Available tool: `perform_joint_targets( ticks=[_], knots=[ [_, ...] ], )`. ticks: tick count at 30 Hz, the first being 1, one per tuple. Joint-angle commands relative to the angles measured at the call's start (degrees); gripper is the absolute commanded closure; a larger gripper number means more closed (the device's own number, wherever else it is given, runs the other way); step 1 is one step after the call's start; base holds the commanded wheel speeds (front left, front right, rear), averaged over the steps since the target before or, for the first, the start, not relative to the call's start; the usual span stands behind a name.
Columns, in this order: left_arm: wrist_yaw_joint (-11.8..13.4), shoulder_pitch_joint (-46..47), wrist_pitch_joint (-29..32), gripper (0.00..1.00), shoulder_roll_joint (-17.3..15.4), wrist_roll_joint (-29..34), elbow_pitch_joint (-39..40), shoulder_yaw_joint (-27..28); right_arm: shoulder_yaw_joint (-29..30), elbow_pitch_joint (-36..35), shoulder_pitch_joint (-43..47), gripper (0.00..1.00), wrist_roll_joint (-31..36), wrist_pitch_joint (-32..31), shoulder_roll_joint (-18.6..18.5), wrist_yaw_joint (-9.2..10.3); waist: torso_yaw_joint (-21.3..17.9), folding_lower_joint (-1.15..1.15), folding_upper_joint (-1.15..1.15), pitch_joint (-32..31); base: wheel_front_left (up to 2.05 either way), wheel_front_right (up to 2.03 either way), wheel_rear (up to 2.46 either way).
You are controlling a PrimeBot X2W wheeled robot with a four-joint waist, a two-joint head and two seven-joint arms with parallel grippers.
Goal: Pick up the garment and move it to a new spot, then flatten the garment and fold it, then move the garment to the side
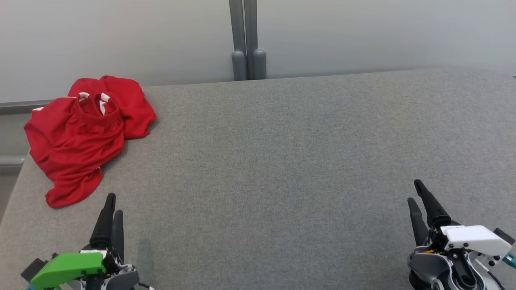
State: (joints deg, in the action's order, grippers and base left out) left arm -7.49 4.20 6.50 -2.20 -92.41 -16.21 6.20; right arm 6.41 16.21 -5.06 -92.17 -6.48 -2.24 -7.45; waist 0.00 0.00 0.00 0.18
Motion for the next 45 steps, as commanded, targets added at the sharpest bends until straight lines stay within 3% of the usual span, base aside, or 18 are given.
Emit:
perform_joint_targets(
  ticks=[1, 19, 45],
  knots=[
    [0.0, -0.01, -0.25, 0.0, -0.02, 0.11, 0.12, -0.16, -0.2, -0.01, -0.01, 0.0, 0.11, 0.24, -0.02, 0.0, 0.0, 0.0, 0.0, 0.0, 0.0, 0.0, 0.0],
    [0.52, -0.93, -5.18, 0.0, -0.2, 6.28, 2.36, -2.91, -1.95, -0.81, 0.41, 0.0, 6.44, 5.17, -0.2, -0.01, -0.03, 0.0, 0.0, 0.05, 0.0, 0.0, 0.0],
    [4.64, -2.04, -10.83, 0.0, -0.43, 32.39, 8.14, -6.87, -4.1, -8.82, 1.63, 0.0, 35.96, 10.85, -0.4, -0.02, 0.03, 0.0, 0.0, 0.35, 0.0, 0.0, 0.0]
  ],
)
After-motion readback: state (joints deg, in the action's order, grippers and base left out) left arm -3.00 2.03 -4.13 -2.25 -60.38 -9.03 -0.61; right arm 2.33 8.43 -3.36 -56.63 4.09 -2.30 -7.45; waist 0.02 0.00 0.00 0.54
